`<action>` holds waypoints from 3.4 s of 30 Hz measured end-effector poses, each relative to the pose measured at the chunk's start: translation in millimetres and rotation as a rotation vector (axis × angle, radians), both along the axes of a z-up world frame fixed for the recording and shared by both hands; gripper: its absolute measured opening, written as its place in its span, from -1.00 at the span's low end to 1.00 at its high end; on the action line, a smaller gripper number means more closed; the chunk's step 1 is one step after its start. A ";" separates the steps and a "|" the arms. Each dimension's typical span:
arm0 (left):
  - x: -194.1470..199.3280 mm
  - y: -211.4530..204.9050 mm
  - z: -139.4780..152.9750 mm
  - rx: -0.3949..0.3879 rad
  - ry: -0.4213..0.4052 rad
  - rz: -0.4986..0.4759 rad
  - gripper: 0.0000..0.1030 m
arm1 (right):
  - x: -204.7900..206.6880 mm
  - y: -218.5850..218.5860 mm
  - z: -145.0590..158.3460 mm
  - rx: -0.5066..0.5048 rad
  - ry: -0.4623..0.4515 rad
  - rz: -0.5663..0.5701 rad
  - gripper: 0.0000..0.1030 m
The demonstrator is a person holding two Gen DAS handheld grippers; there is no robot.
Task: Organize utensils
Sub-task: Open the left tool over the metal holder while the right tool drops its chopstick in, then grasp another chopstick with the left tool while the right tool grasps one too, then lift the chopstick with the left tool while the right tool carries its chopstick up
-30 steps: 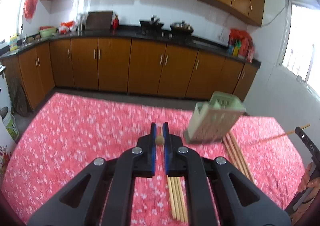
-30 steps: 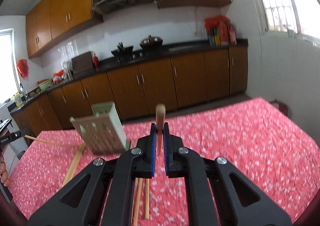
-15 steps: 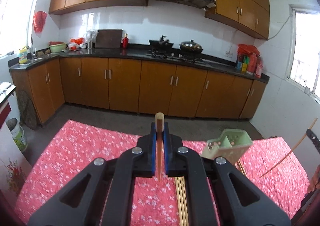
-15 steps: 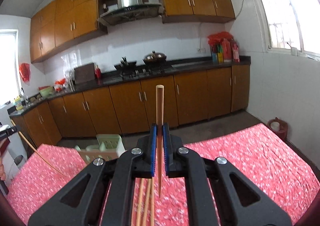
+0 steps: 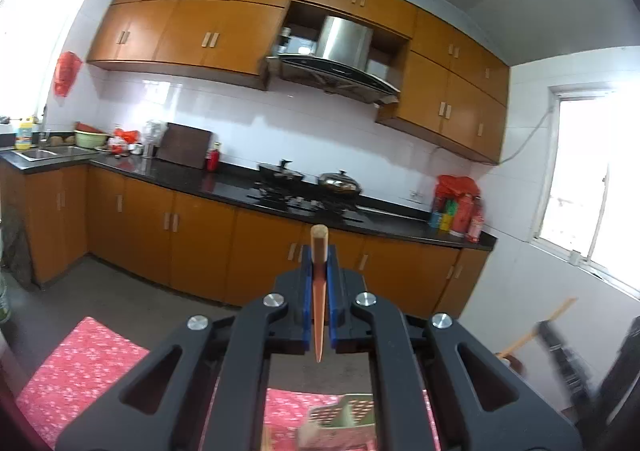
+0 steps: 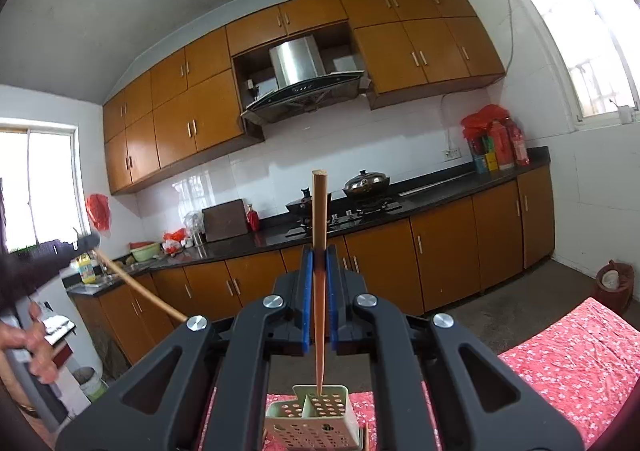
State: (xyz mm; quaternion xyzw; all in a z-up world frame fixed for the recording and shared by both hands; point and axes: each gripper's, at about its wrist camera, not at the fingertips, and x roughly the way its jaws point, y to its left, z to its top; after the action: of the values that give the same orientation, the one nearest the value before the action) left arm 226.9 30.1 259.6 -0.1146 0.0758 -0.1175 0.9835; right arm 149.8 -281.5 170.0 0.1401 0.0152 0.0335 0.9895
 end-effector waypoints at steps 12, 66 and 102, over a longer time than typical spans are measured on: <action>42.8 -56.8 -88.0 0.057 0.180 -0.081 -0.86 | 51.4 13.6 -65.2 -0.018 0.178 0.004 -0.86; -9.0 13.5 -342.6 0.173 0.754 -0.165 -0.72 | 21.3 -17.8 -276.4 -0.110 0.867 -0.114 -0.85; 19.4 27.6 -362.6 0.196 0.706 -0.059 -0.83 | 23.8 -22.8 -274.4 -0.126 0.838 -0.114 -0.85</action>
State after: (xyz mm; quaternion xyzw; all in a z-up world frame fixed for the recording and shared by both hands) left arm 246.3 57.7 -103.0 -0.0512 0.4248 -0.0913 0.8992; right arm 173.6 -304.3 -104.4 0.0817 0.4102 -0.0819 0.9046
